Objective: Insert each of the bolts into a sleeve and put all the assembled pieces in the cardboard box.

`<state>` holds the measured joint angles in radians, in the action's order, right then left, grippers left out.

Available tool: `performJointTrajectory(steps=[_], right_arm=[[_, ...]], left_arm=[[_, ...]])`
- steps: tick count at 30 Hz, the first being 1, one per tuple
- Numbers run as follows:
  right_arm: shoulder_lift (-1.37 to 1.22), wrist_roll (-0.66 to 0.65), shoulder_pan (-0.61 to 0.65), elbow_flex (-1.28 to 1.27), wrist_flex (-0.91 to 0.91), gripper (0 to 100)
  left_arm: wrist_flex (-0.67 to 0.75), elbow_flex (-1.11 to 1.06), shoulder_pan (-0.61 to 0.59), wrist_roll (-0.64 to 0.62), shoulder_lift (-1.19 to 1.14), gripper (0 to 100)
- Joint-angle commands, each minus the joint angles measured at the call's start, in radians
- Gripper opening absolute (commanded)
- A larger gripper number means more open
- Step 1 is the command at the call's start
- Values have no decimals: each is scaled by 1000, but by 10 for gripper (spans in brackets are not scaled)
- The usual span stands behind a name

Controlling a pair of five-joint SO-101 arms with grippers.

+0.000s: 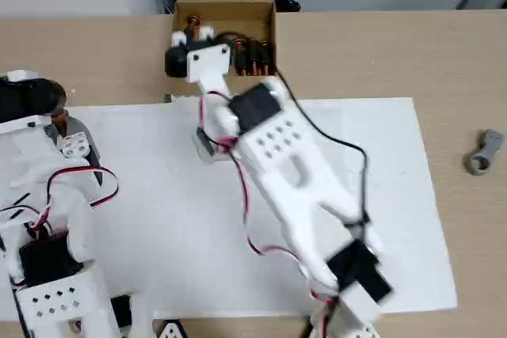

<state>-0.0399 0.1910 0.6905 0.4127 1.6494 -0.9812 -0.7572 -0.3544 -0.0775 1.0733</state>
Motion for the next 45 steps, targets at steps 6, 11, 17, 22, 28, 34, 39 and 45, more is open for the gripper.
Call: performJointTrajectory(steps=[6, 11, 17, 22, 28, 34, 39, 45], right_arm=[[421, -155, -10, 9, 4, 4], [599, -153, -10, -97, 4, 4], [866, -153, -10, -358, -5, 4], [1090, -149, -10, -643, -108, 4], [1345, -149, -10, -1042, -398, 3], [1488, -149, -12, -1370, -708, 3], [1514, -147, -47, -1594, -964, 3], [1514, -147, -59, -1798, -1282, 2]], left_arm=[[135, 12, 95, 8, -2, 6], [201, 12, 250, 9, -3, 6], [262, 21, 353, 9, -3, 6], [261, 21, 453, 9, -3, 6], [261, 19, 551, 9, -3, 6], [258, 21, 611, 5, 2, 6], [258, 22, 678, 2, 6, 6], [201, 134, 770, -68, -2, 6]])
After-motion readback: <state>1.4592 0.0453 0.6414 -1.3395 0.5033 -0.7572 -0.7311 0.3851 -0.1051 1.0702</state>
